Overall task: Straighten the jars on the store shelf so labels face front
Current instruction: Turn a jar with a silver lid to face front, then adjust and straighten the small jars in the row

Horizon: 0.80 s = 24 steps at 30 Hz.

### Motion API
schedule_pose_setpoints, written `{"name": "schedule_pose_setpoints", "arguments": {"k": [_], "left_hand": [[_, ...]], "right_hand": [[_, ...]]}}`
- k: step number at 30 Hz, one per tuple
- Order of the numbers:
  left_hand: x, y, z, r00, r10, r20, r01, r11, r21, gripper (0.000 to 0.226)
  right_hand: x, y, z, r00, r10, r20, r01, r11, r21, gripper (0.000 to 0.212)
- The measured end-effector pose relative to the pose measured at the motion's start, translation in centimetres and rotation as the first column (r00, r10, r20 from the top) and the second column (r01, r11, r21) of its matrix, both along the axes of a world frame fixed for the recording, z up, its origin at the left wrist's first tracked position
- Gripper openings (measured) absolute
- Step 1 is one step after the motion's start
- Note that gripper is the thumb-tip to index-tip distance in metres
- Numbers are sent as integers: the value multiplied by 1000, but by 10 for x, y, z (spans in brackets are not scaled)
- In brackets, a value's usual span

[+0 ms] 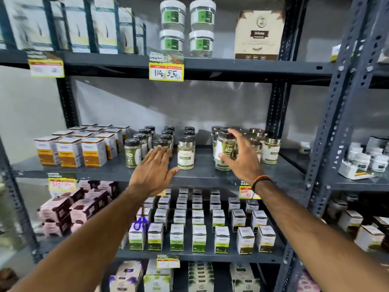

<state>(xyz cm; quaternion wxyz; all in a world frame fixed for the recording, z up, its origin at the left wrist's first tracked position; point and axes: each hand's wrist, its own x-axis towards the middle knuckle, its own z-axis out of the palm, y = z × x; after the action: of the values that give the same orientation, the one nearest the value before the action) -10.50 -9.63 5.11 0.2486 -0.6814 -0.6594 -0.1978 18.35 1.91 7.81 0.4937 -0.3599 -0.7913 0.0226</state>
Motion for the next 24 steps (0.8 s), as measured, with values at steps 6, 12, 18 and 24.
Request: {"name": "schedule_pose_setpoints", "arguments": {"k": [6, 12, 18, 24], "left_hand": [[-76, -28, -15, 991, 133, 32, -132, 991, -28, 78], [-131, -31, -30, 982, 157, 102, -150, 986, -68, 68], [-163, -12, -52, 975, 162, 152, -137, 977, -163, 71], [-180, 5, -60, 985, 157, 68, -140, 969, -202, 78]], "right_hand": [[-88, -13, -23, 991, 129, 16, -128, 990, -55, 88], [-139, -5, -50, 987, 163, -1, -162, 982, -93, 88], [-169, 2, -66, 991, 137, -14, -137, 986, -100, 90], [-178, 8, -73, 994, 111, -9, -111, 991, -72, 97]]}}
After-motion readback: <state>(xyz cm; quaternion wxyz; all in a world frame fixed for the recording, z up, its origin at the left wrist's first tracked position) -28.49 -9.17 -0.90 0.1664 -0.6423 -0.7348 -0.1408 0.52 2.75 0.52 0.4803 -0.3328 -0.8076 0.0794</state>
